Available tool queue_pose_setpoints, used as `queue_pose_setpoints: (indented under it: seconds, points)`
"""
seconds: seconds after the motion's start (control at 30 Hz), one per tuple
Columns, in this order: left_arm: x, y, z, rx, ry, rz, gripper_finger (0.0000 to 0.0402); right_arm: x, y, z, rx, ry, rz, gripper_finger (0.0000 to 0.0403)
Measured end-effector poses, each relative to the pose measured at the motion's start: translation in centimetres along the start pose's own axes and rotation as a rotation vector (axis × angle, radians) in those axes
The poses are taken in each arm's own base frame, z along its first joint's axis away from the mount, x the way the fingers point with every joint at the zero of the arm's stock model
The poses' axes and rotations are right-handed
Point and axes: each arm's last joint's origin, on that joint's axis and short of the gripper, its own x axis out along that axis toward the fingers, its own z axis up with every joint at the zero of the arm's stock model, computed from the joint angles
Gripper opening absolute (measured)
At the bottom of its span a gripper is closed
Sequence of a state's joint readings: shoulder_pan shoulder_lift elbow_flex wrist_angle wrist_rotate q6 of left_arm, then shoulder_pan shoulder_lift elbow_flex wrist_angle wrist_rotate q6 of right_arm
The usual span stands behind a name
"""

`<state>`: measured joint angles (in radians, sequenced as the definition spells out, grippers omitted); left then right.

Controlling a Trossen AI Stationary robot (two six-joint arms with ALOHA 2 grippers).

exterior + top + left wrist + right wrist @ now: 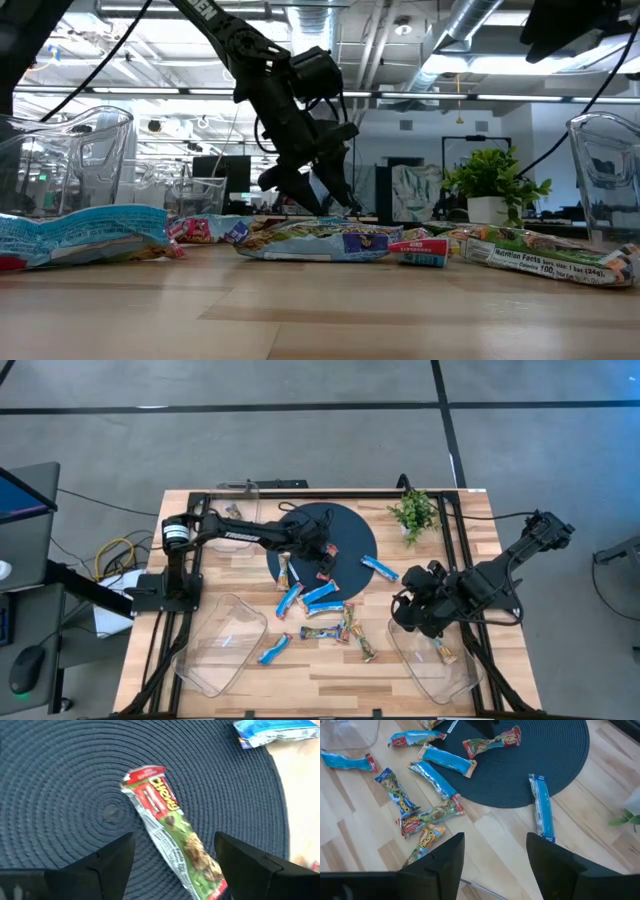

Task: Pick and place Granola Bars by type
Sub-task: Put the red granola bar into the bottom left transparent bin

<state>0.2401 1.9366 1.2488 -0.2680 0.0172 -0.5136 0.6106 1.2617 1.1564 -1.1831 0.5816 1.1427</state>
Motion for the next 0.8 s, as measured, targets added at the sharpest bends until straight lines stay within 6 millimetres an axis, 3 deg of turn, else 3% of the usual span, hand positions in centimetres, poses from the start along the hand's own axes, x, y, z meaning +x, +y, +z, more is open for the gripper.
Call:
queue_pose_setpoints:
  seconds: [0.57, 0.8]
  points:
    - [2.1, -1.3, -1.3, 0.096, 0.045, 0.077, 0.0265, 0.0, 0.1, 0.0, 0.008, -0.004, 0.010, 0.0205]
    - [2.1, -1.3, -1.2, 0.128, 0.047, 0.090, 0.0222, 0.0, 0.1, 0.1, 0.013, -0.004, 0.010, 0.0205]
